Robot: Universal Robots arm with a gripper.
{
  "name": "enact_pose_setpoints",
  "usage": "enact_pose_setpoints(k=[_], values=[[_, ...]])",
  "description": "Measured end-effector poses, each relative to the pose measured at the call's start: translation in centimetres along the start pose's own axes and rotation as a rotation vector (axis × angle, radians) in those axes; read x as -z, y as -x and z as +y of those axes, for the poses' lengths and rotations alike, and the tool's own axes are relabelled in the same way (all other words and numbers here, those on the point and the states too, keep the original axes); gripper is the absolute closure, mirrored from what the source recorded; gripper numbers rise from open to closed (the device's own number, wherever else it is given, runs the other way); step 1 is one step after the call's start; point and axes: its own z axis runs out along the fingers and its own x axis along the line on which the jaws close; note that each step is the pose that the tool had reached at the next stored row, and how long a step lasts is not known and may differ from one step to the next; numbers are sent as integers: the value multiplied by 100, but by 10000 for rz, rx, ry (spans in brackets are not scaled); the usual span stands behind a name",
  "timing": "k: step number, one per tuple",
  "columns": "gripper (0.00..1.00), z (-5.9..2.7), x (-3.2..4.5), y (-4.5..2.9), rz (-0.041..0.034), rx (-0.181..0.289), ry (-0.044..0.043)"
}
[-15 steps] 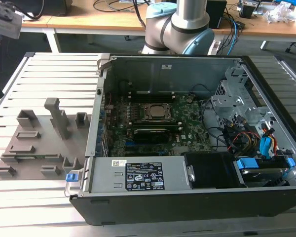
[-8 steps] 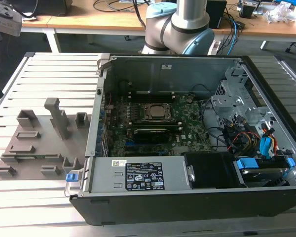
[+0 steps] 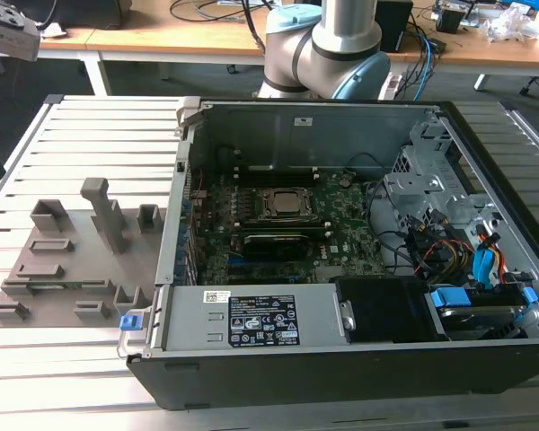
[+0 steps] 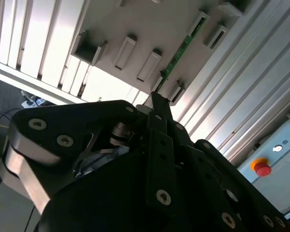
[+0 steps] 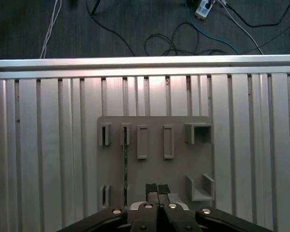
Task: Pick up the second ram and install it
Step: 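Pick up the second ram and move it above second insertion slot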
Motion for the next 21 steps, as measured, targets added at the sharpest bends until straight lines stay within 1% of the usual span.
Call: enact_pose_setpoints(k=[3, 4, 6, 7, 9, 12, 14, 17, 21], values=[[90, 0, 0, 0, 11, 340, 9], [90, -1, 0, 0, 17, 580, 14], [90, 0, 0, 0, 23, 780, 19], [90, 0, 0, 0, 32, 1042, 26], [90, 0, 0, 0, 37, 1239, 30], [90, 0, 0, 0, 54, 1807, 44], [90, 0, 0, 0, 60, 1993, 48], [90, 0, 0, 0, 77, 2546, 62], [90, 0, 0, 0, 89, 2961, 72]])
